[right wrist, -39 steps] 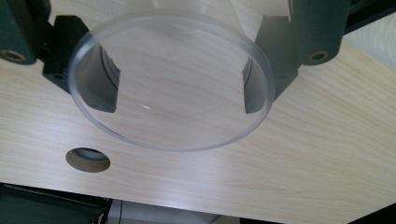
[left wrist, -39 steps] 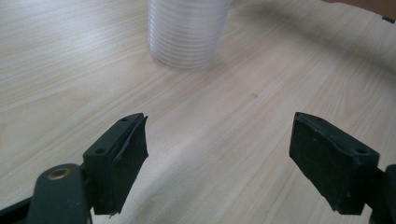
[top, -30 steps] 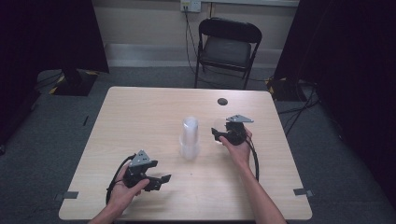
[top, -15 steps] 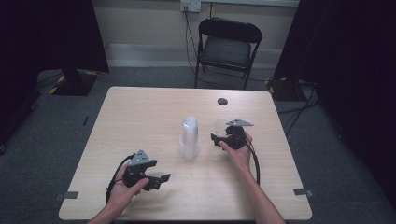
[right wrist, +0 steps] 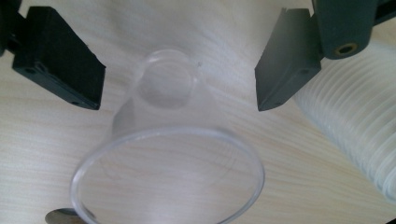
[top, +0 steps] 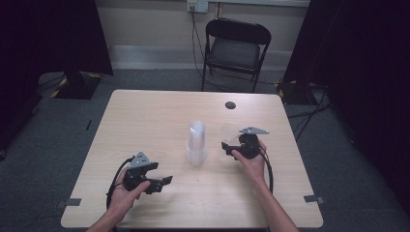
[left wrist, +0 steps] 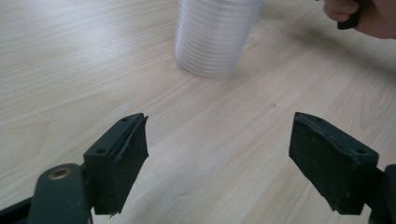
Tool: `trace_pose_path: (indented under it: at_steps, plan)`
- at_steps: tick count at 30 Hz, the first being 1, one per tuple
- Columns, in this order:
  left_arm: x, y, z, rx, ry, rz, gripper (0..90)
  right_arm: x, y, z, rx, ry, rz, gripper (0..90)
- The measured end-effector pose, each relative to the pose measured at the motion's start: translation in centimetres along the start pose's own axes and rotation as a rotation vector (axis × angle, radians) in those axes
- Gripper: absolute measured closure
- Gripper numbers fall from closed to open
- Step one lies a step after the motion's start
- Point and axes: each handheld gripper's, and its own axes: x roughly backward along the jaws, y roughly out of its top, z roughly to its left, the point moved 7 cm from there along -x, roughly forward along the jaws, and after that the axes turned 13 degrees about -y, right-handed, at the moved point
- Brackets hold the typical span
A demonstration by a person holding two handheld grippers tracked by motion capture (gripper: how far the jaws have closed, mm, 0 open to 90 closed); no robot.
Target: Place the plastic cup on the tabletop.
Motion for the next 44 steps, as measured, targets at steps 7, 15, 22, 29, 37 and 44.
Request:
trace_pose_path:
  at_steps: [7, 15, 22, 29, 37, 44]
  plan:
    - [0.3, 0.0, 0.3, 0.007, 0.011, 0.004, 19.4, 1.8, -0.3, -0.6, -0.01, 0.013, -0.007, 15.7]
    - [0.7, 0.3, 0.8, 0.024, 0.036, -0.03, 17.9, 4.3, -0.8, -0.9, -0.01, 0.017, -0.017, 17.0]
    - [0.9, 0.3, 1.1, 0.031, 0.063, -0.022, 16.5, 6.9, -1.6, -0.6, 0.019, 0.023, -0.019, 17.5]
    - [1.1, 0.4, 0.9, 0.03, 0.053, -0.028, 23.0, 8.4, -3.1, -1.1, 0.009, 0.021, -0.02, 18.2]
    - [1.1, 0.0, 1.0, 0.034, 0.054, -0.002, 25.3, 10.5, -5.0, -1.3, 0.01, 0.023, -0.005, 18.4]
    - [0.8, -0.3, 1.3, 0.036, 0.062, 0.012, 25.0, 10.8, -7.2, -1.6, 0.01, 0.013, 0.021, 18.0]
